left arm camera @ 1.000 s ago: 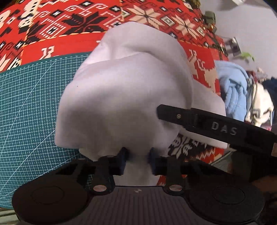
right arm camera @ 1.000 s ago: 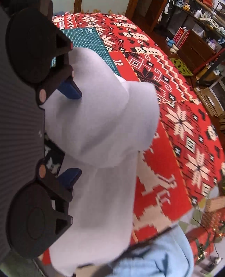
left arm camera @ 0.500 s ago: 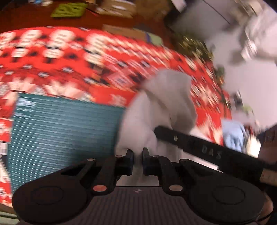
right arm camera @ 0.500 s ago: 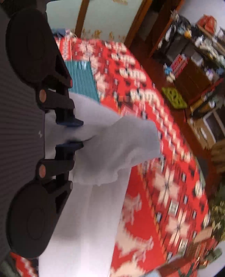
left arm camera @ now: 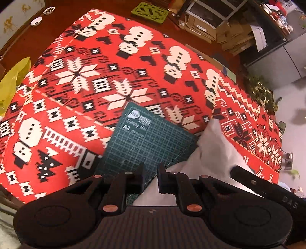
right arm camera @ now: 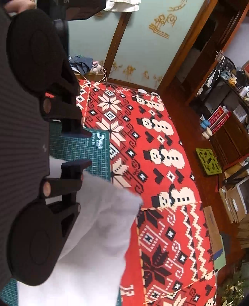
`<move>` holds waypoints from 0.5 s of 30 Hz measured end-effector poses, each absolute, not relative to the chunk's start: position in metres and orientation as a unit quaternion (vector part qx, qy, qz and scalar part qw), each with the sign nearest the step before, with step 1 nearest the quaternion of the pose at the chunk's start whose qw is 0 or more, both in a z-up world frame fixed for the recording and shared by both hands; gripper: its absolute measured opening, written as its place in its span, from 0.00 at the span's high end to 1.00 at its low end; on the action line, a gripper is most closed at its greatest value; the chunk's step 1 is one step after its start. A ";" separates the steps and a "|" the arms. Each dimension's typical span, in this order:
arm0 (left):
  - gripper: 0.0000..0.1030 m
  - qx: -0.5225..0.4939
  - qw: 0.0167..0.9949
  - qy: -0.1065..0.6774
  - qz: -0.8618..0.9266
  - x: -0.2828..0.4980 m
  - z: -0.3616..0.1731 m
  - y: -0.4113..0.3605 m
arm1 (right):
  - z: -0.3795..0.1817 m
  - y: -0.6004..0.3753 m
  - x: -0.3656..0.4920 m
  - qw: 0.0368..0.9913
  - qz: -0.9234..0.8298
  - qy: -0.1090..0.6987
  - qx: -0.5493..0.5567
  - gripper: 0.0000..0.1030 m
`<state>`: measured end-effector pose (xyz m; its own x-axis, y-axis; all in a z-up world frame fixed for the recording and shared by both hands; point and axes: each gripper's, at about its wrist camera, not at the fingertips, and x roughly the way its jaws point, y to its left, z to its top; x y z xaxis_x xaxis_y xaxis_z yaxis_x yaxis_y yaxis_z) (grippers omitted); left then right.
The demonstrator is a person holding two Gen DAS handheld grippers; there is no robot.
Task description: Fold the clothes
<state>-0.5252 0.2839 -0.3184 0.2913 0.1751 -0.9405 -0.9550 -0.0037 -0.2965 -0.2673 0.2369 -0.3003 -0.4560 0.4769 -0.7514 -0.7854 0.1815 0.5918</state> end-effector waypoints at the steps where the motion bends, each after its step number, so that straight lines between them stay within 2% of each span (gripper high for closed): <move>1: 0.85 -0.531 0.603 0.370 0.467 -0.526 -0.319 0.281 | -0.300 0.233 -0.266 0.508 0.622 0.578 -0.142 0.72; 3: 0.81 -0.531 0.604 0.375 0.460 -0.525 -0.323 0.277 | -0.298 0.225 -0.262 0.516 0.615 0.574 -0.160 0.65; 6: 0.75 -0.536 0.611 0.384 0.439 -0.515 -0.328 0.266 | -0.300 0.201 -0.240 0.534 0.589 0.573 -0.198 0.60; 12: 0.57 -0.491 0.646 0.441 0.384 -0.464 -0.339 0.233 | -0.324 0.144 -0.208 0.551 0.531 0.581 -0.277 0.47; 15: 0.55 -0.450 0.668 0.473 0.356 -0.438 -0.344 0.215 | -0.342 0.115 -0.191 0.555 0.500 0.599 -0.289 0.40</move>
<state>-0.4377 0.2150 -0.3442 0.2989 0.0496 -0.9530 -0.9016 0.3418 -0.2650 -0.1915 0.1146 -0.3420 -0.2169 0.2079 -0.9538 -0.9010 0.3335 0.2776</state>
